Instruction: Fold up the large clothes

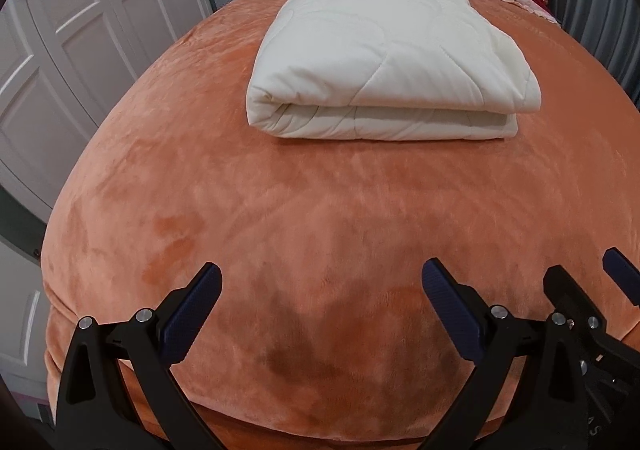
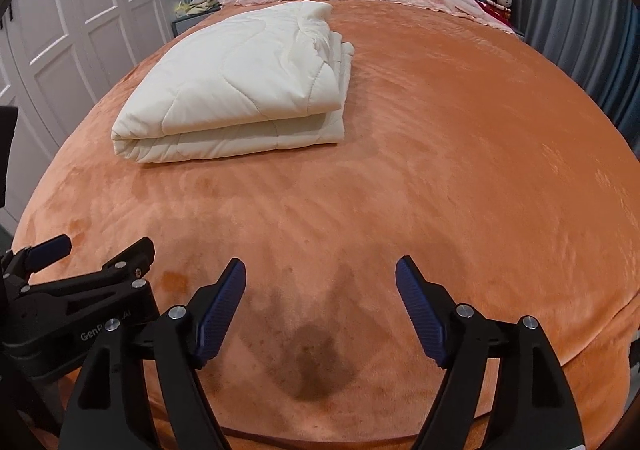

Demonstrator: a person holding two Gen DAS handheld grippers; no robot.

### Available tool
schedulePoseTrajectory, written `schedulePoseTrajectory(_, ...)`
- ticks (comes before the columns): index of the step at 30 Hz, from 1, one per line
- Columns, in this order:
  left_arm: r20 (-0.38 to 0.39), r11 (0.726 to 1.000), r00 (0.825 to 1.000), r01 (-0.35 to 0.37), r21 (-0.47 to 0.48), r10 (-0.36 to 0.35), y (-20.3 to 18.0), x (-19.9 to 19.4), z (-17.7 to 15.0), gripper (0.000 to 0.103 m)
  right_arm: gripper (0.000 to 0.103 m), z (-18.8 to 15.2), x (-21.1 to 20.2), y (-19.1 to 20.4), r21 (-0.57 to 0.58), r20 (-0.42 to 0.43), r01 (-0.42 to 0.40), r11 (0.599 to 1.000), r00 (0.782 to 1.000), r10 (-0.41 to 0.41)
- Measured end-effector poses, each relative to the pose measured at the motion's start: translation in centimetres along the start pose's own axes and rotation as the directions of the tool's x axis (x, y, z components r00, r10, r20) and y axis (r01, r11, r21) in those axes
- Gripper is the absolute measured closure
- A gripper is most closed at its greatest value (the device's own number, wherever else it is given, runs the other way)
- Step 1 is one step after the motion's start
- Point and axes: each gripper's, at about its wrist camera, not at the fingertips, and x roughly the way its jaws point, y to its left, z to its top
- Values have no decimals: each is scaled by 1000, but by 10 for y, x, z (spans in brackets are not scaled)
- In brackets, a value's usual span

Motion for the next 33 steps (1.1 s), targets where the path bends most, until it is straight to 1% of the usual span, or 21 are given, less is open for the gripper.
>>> schedulePoseTrajectory(7,20,1000,999,-28,-5,28,2,3,-12,5,28,-15,2,4,-17,6,14,1000,1000,-14)
schedulePoseTrajectory(12,23,1000,1000,-10,-21,10,6,8,-22,5,28,-23,5,7,-32,11,18,999,1000,-18)
schedulePoseTrajectory(18,49,1000,999,-22,-9,22,5,10,-29,5,28,-29,10,9,-47,7,25,999,1000,-25)
schedulePoseTrajectory(33,60,1000,998,-3,-17,4,7,10,-32,5,27,-31,9,8,-42,22,24,999,1000,-23)
